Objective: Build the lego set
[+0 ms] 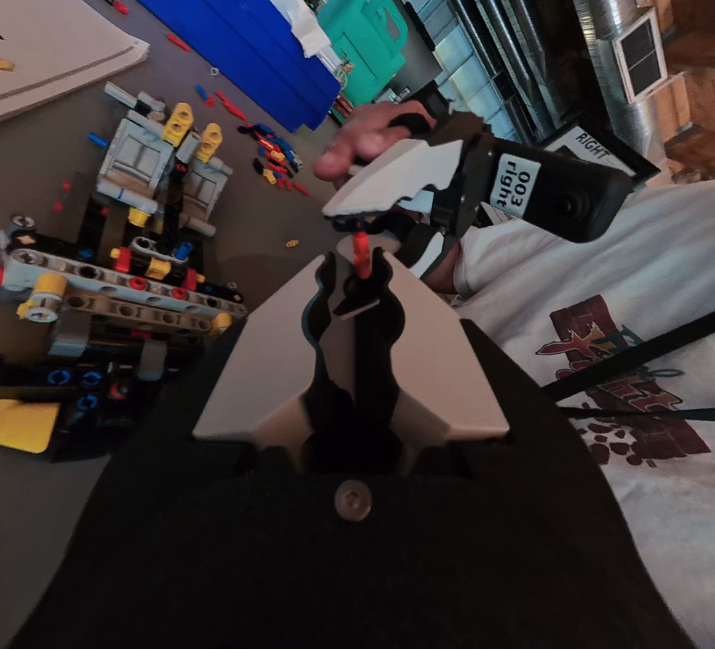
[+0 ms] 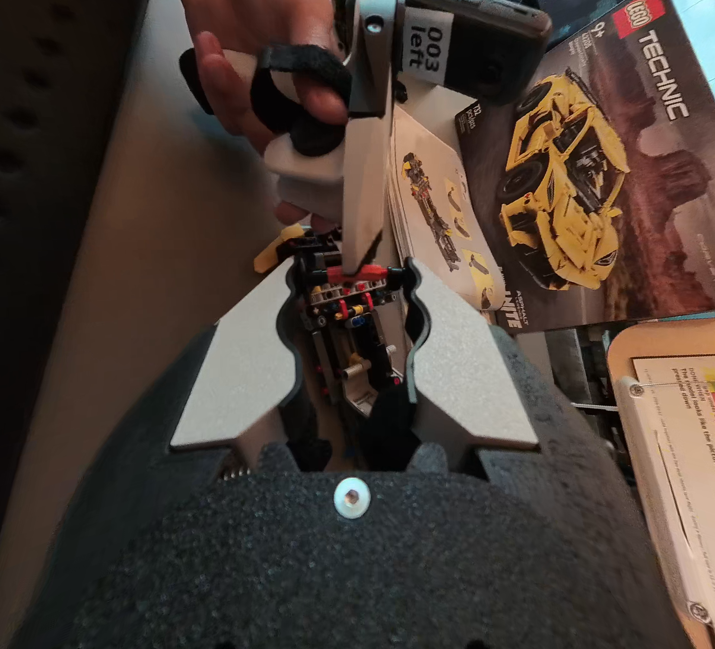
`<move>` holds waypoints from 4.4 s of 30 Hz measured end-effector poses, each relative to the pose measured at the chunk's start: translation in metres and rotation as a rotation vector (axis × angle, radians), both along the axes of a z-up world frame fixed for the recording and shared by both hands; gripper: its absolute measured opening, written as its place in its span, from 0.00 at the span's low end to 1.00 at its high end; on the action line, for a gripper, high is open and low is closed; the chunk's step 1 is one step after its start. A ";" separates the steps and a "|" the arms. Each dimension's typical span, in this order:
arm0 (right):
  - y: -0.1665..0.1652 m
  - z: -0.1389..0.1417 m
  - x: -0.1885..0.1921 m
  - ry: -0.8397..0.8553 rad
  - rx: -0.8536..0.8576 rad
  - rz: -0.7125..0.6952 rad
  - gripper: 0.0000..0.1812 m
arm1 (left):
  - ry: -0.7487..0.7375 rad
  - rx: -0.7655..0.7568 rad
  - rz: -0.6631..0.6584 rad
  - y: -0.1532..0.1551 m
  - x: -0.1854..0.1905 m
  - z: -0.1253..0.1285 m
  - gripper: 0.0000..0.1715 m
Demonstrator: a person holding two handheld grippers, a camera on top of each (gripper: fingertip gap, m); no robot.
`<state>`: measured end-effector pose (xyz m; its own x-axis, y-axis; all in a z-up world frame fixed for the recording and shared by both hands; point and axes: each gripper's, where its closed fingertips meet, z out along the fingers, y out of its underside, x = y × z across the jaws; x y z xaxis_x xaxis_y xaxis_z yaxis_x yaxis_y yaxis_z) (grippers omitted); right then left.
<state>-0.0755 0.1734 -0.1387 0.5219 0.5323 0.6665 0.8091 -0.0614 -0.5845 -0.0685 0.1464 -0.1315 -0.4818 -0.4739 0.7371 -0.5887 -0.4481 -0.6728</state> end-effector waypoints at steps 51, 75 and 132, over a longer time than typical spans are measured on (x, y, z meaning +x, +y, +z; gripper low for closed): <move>-0.005 0.033 -0.007 0.802 -0.164 0.003 0.34 | -0.672 1.005 0.373 0.018 0.000 0.032 0.02; -0.006 0.038 -0.019 1.603 -0.775 0.143 0.27 | -0.828 1.336 0.408 0.012 0.001 0.029 0.03; -0.026 0.018 0.052 1.076 -0.538 0.028 0.13 | -0.382 0.509 0.307 0.032 0.005 0.028 0.14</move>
<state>-0.0232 0.1474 -0.1208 0.6578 0.6289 -0.4144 -0.0726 -0.4947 -0.8660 -0.0635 0.1782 -0.1040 -0.4520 -0.8707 0.1937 -0.1672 -0.1306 -0.9772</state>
